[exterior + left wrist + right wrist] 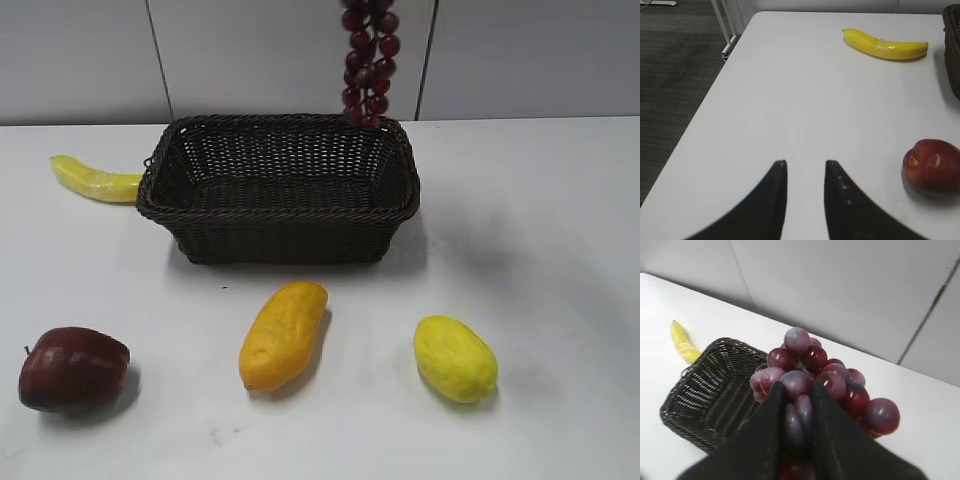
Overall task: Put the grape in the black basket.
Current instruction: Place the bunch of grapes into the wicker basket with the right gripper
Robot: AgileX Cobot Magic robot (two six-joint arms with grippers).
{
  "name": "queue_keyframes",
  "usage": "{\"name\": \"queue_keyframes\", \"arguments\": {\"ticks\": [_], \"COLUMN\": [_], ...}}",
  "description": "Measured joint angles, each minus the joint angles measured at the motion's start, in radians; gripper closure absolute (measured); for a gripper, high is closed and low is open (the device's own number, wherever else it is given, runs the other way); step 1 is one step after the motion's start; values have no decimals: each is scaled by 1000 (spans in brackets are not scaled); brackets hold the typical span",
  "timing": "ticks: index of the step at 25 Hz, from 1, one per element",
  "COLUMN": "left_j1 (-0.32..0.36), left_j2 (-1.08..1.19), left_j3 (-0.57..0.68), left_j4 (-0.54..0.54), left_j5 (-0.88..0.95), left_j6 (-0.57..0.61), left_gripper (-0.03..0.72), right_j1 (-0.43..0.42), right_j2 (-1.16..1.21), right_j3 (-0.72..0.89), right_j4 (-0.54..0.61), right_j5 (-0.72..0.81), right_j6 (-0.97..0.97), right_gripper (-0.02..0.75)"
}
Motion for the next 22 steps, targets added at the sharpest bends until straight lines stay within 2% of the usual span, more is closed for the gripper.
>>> {"name": "queue_keyframes", "arguments": {"ticks": [6, 17, 18, 20, 22], "left_j1": [0, 0, 0, 0, 0], "left_j2": [0, 0, 0, 0, 0], "left_j3": [0, 0, 0, 0, 0], "left_j4": [0, 0, 0, 0, 0], "left_j5": [0, 0, 0, 0, 0], "left_j6": [0, 0, 0, 0, 0], "left_gripper": [460, 460, 460, 460, 460], "right_j1": [30, 30, 30, 30, 30], "right_j2": [143, 430, 447, 470, 476], "right_j3": [-1, -1, -1, -1, -1], "right_j4": [100, 133, 134, 136, 135], "right_j5": [-13, 6, 14, 27, 31], "right_j6": [0, 0, 0, 0, 0], "right_gripper": [636, 623, 584, 455, 281]}}
